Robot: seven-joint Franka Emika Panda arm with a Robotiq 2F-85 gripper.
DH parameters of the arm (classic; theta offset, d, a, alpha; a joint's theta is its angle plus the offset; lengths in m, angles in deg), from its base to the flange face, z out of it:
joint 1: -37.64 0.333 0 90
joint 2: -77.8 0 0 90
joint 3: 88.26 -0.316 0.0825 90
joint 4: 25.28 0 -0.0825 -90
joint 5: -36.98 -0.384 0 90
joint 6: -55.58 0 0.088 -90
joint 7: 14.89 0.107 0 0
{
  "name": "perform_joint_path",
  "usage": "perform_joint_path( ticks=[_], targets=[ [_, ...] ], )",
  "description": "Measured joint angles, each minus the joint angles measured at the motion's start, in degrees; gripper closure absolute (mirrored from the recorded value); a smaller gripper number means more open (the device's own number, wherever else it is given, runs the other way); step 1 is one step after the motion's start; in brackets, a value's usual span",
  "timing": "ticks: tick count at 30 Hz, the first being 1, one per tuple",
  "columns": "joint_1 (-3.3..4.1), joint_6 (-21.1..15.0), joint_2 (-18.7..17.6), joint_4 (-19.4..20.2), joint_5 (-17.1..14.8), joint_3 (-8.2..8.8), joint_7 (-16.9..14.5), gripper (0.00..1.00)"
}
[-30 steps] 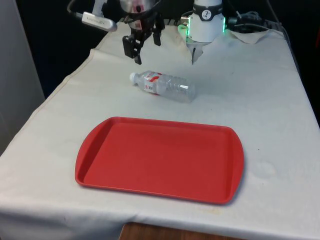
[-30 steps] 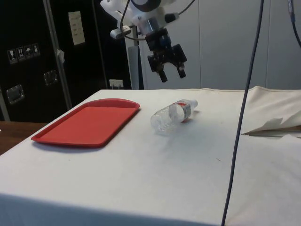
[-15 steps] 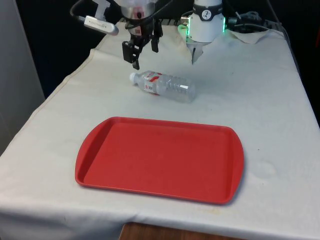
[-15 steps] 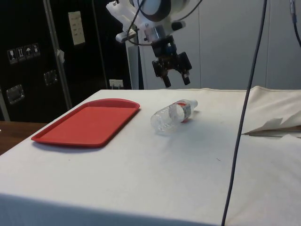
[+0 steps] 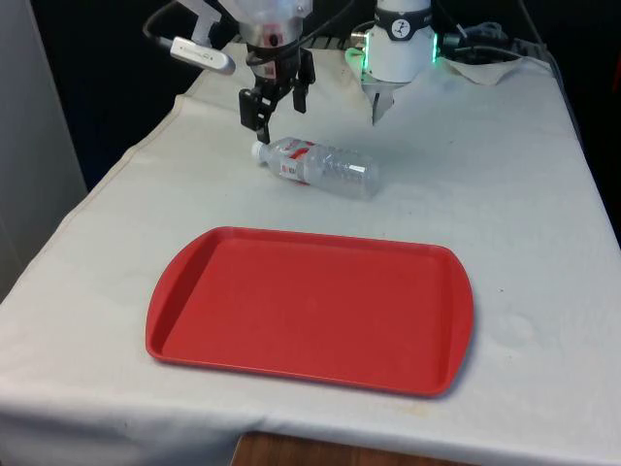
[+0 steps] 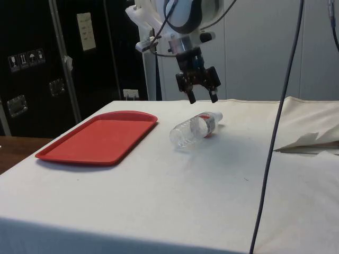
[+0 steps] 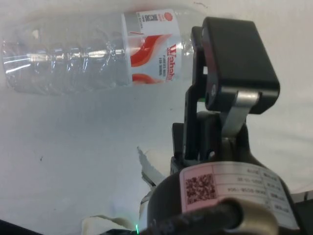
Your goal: Place the bottle upright on the tray.
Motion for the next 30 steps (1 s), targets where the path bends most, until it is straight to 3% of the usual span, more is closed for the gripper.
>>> perform_joint_path(
  ticks=[8, 18, 30],
  targets=[
    [0.0, -3.21, -0.06, 2.12, 0.0, 0.17, 0.0, 0.0],
    [0.0, -3.21, 0.06, 2.35, -0.34, 0.34, -0.11, 0.0],
    [0.0, -3.44, 0.74, 3.15, -6.3, 0.57, -4.98, 0.0]
  ],
)
